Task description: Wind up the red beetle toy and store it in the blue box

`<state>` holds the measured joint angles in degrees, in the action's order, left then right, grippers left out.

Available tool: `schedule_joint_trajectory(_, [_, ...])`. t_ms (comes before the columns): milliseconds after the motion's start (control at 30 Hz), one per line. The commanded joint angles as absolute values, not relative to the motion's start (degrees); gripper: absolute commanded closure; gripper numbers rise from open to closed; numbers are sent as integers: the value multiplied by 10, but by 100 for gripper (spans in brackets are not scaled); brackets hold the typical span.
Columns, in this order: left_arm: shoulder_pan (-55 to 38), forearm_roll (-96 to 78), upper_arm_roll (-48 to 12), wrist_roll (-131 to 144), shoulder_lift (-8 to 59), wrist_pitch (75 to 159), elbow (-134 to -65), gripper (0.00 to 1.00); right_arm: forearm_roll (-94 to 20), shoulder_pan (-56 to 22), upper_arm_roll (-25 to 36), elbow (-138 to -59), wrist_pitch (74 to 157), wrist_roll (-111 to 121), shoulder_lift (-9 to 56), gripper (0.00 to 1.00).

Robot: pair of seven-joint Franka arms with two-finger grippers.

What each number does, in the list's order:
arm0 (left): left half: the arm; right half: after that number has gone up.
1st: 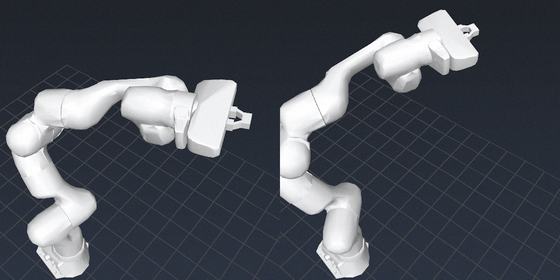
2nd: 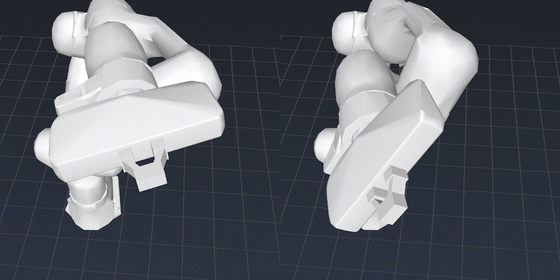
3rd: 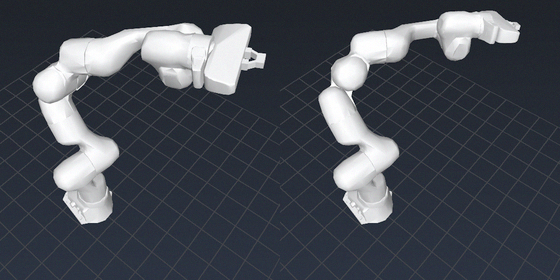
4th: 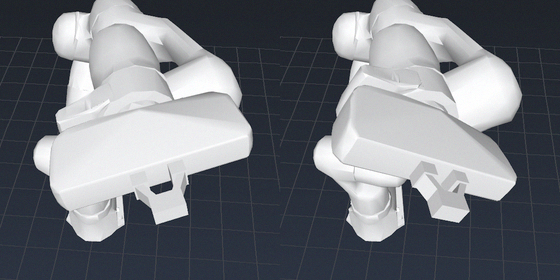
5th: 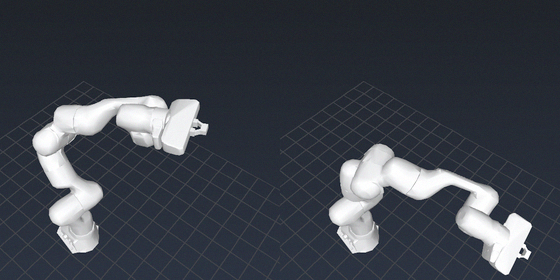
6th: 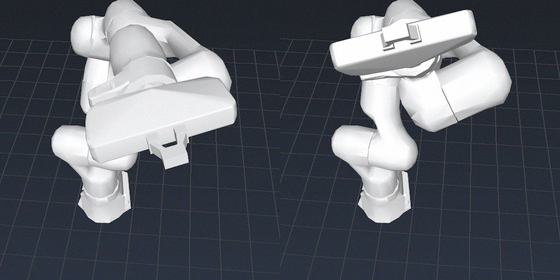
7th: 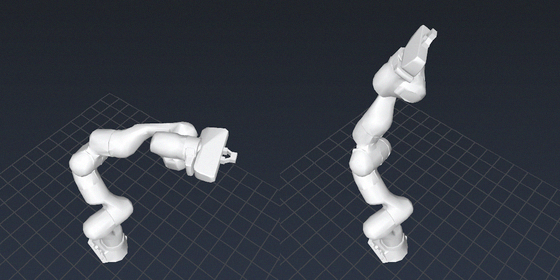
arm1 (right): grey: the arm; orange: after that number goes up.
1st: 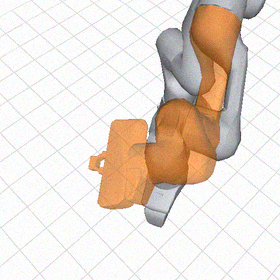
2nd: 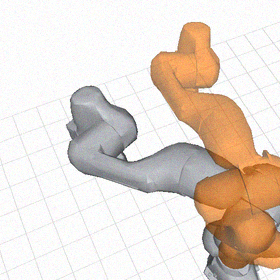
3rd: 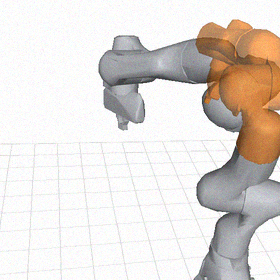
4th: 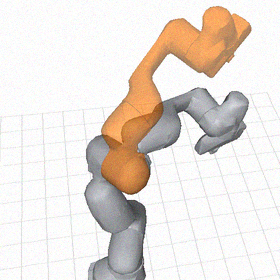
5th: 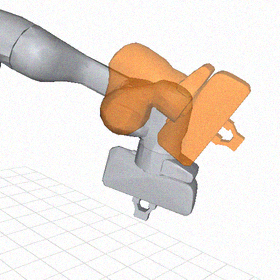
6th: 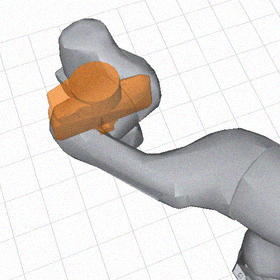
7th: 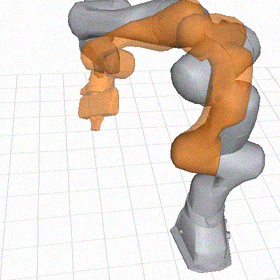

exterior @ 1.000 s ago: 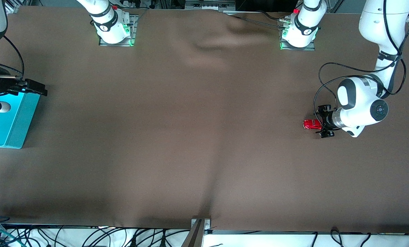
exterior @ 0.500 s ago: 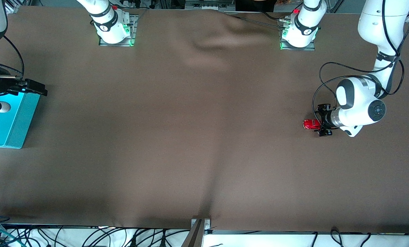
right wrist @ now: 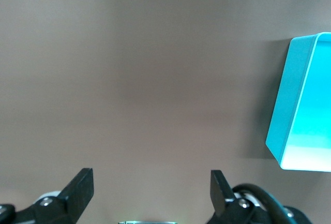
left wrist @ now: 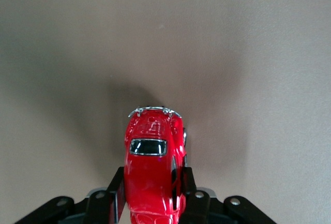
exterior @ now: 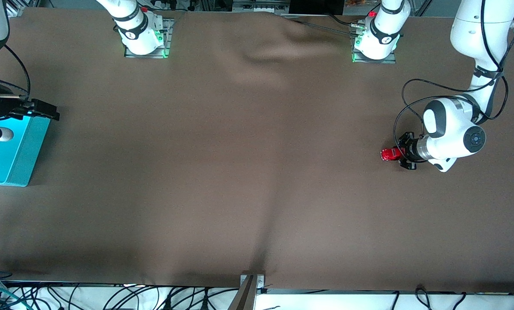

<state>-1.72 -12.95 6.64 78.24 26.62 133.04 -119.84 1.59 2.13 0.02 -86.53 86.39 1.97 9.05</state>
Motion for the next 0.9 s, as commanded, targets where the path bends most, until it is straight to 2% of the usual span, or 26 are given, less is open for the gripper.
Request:
schedule_joint_trajectory(0, [-19,-134,68,769,263,1333,-1192,100,26,18,0,-854,855,11,92,0])
schedule_joint_trajectory(433, [-83,-141,62,794,260,1330,-1162,100,26,18,0,-854,855,11,92,0])
schedule_joint_trajectory(567, [-86,-163,40,805,265,1330,-1157,100,25,18,0,-854,855,11,92,0])
schedule_joint_trajectory(867, [-91,-186,37,866,293,1330,-1144,100,25,18,0,-854,855,11,92,0])
